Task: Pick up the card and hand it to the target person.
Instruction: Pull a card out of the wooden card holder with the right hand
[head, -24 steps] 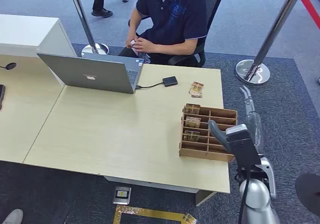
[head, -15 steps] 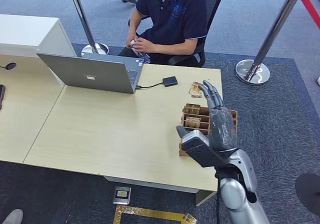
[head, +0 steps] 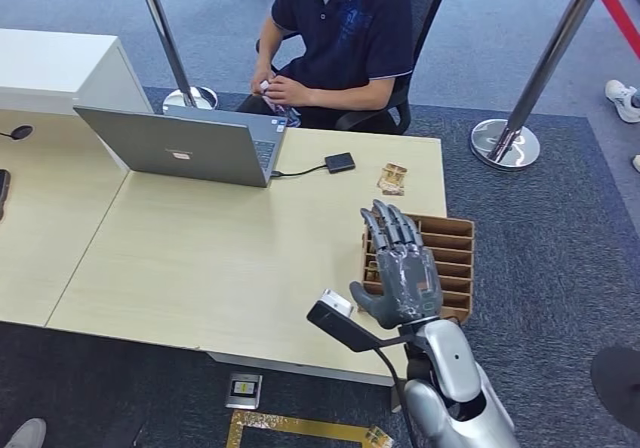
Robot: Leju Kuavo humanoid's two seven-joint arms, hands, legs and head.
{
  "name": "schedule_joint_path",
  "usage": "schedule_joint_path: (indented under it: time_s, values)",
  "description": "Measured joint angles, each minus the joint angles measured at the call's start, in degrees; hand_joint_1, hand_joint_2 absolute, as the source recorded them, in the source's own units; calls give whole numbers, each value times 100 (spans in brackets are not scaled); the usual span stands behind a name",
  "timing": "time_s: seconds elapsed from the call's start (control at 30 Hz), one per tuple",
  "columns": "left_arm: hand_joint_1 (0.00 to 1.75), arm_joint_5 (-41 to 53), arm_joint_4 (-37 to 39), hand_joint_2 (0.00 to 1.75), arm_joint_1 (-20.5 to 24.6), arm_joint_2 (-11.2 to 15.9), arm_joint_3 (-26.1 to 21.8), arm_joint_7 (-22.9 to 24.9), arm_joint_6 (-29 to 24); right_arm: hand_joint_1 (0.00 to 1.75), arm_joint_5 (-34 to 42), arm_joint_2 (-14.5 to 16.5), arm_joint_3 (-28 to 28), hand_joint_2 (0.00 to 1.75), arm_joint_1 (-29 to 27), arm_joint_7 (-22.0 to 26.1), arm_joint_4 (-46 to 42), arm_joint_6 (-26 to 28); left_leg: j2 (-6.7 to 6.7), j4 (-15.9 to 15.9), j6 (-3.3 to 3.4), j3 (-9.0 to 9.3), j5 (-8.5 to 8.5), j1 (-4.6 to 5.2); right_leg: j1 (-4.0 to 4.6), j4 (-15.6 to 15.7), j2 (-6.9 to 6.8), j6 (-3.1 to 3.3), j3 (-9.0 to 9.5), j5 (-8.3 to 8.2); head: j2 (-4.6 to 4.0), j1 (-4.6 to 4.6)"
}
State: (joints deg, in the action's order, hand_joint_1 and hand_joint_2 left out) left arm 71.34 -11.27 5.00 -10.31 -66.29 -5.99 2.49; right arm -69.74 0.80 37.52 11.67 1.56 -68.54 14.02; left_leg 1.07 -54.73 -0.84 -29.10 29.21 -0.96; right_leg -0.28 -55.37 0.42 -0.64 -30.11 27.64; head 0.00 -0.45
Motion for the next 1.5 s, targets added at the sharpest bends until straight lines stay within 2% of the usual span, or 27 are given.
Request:
schedule_joint_path:
  time_s: [0.17,0.2,0.3,0.33,0.4,0.53,0.57,0.77,0.93,1.03,1.17,1.37,1.5]
  values:
    - [0,14,8,0,0,-5,0,2,-13,1,-213,283,-109,175,0,-531,599,236,0,0,0,-1,0,-1,2,-1,0,2,0,1,0,-1]
    - [0,18,9,0,0,-6,0,4,-17,11,-250,330,-144,175,-2,-627,680,282,0,0,0,-1,0,-1,2,-1,0,2,-1,2,0,0]
    - [0,30,13,0,-1,-7,0,17,-29,115,-336,450,-276,175,-23,-762,810,385,0,0,0,-2,0,-1,1,0,0,3,-1,2,0,0]
    - [0,32,14,0,-1,-7,0,21,-33,137,-357,487,-334,175,-37,-761,824,419,0,0,0,-2,0,-1,1,1,0,3,-1,2,0,0]
    - [0,32,15,0,-1,-7,0,28,-40,130,-385,552,-451,175,-73,-724,826,474,0,0,0,-2,0,-1,1,1,0,3,-1,2,0,0]
    - [0,29,17,0,-1,-9,0,43,-42,84,-429,632,-618,175,-126,-637,819,516,0,0,-1,-2,1,-1,1,1,0,3,-2,2,0,1]
    - [0,29,19,0,-1,-9,0,44,-42,79,-438,647,-643,175,-134,-626,814,521,0,0,-1,-2,1,-1,1,1,0,3,-2,3,0,1]
    - [0,31,24,0,-1,-11,0,45,-42,65,-456,719,-729,175,-159,-600,764,528,0,0,-1,-1,1,-1,1,0,0,4,-2,3,0,1]
    - [0,48,28,0,0,-11,0,45,-42,65,-468,728,-763,175,-174,-600,727,520,0,0,-1,-2,1,-1,1,1,0,4,-2,3,0,0]
    - [0,53,31,0,1,-12,0,46,-42,71,-469,728,-767,175,-184,-600,727,519,0,0,-3,-2,2,-1,1,1,0,5,-3,4,0,1]
    - [0,67,33,0,0,-14,0,61,-41,103,-501,728,-770,175,-204,-626,727,503,0,0,-4,-2,3,-1,1,1,0,5,-3,4,0,-1]
    - [0,85,38,0,1,-16,0,93,-42,114,-647,728,-780,175,-222,-691,730,422,0,0,-5,-2,4,-1,2,0,0,5,-4,5,0,1]
    - [0,122,38,0,1,-16,2,112,-29,106,-948,728,-788,175,-223,-800,771,310,0,0,-5,-3,4,-1,2,1,0,5,-4,5,0,0]
